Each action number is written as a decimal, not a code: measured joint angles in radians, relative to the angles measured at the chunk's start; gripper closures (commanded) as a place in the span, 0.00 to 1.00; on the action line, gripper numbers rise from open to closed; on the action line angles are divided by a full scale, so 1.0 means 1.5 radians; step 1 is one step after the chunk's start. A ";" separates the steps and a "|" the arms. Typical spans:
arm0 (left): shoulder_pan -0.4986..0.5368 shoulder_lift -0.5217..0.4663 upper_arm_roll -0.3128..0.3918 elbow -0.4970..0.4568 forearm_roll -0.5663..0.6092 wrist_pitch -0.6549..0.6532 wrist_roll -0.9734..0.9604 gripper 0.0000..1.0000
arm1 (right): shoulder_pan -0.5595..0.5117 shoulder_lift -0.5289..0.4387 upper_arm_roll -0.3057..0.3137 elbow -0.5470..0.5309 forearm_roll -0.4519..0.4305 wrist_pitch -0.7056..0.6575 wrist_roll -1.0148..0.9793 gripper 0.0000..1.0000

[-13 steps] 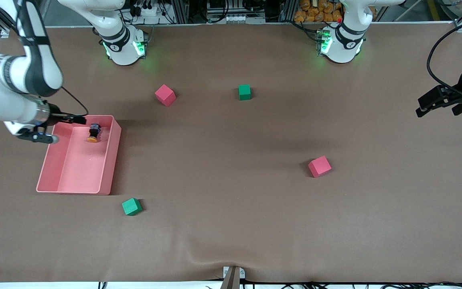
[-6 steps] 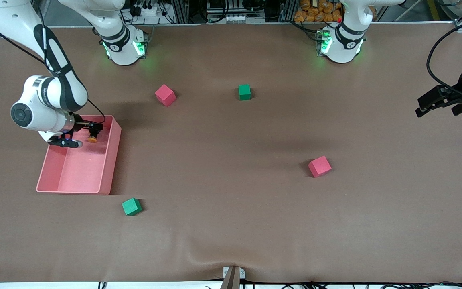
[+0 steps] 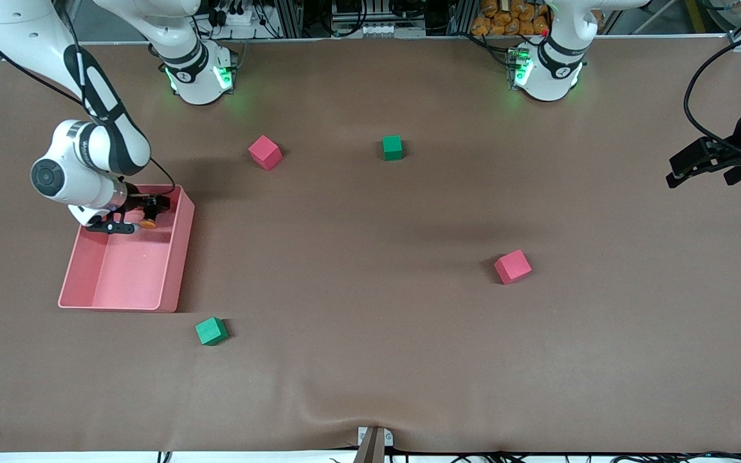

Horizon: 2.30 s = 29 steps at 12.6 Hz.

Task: Place and upright button with both arms
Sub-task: 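Grasp the yellow-capped button in the tray with the right gripper, then lift the button out of the tray and carry it to mid-table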

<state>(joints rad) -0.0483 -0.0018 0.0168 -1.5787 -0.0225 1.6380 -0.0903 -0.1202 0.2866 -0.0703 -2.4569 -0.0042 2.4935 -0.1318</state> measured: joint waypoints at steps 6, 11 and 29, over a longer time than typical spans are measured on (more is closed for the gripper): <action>0.000 0.003 0.000 0.000 0.000 0.000 0.000 0.00 | 0.000 0.008 0.000 -0.001 0.000 0.005 -0.008 0.76; 0.000 0.003 0.000 0.000 0.000 0.000 0.000 0.00 | 0.000 -0.002 0.002 0.000 0.001 -0.003 -0.007 0.89; 0.000 0.004 0.000 0.000 0.000 0.000 0.000 0.00 | 0.190 -0.054 0.018 0.353 0.035 -0.311 0.005 0.91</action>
<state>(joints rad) -0.0489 0.0035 0.0164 -1.5788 -0.0225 1.6379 -0.0903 0.1652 0.2057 -0.0428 -1.9281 0.0489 2.0269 -0.1248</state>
